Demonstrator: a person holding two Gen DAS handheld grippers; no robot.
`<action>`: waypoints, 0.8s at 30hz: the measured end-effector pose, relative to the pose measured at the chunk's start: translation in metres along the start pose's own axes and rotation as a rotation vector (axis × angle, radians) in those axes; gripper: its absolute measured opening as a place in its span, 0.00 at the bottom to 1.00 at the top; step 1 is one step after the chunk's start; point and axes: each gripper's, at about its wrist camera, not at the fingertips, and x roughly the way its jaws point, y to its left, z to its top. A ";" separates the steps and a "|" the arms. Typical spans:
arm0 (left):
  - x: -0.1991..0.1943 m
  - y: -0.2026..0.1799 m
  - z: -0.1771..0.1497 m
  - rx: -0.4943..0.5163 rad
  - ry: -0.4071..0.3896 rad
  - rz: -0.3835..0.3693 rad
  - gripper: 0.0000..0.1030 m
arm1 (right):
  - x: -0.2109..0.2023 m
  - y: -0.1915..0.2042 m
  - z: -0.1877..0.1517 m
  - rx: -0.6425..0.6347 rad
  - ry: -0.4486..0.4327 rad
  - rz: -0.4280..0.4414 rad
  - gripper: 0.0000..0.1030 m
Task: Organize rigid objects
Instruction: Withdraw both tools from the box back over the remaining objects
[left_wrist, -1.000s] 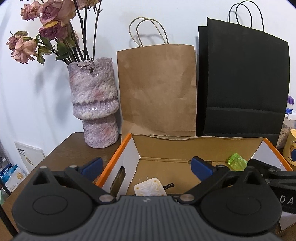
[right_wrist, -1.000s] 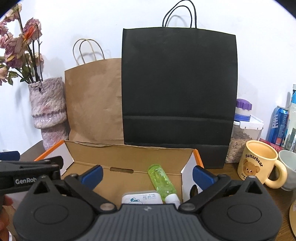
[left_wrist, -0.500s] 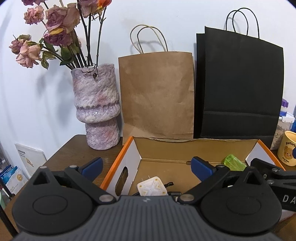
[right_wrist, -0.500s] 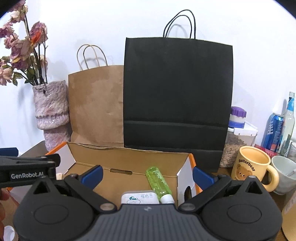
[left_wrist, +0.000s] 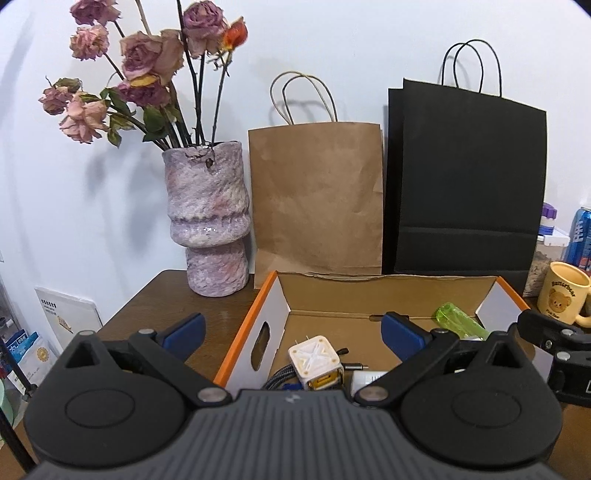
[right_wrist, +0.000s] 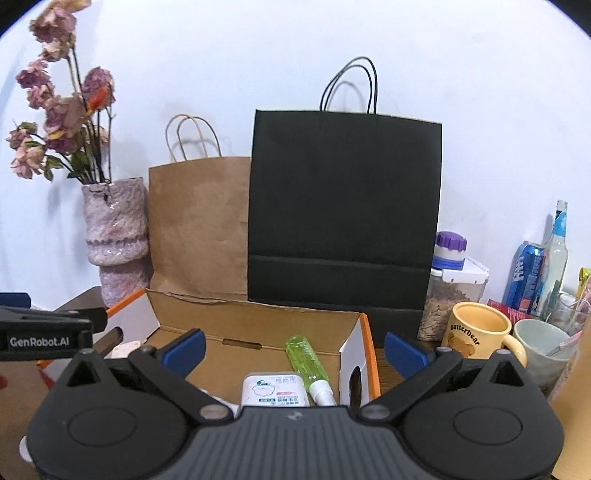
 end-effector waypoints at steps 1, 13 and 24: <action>-0.003 0.001 0.000 0.000 0.000 -0.001 1.00 | -0.004 0.001 -0.001 -0.002 0.000 0.006 1.00; -0.045 0.016 -0.015 -0.001 0.003 -0.009 1.00 | -0.059 0.023 -0.020 -0.054 -0.006 0.051 1.00; -0.085 0.035 -0.038 0.010 0.011 -0.023 1.00 | -0.096 0.042 -0.045 -0.059 0.019 0.070 1.00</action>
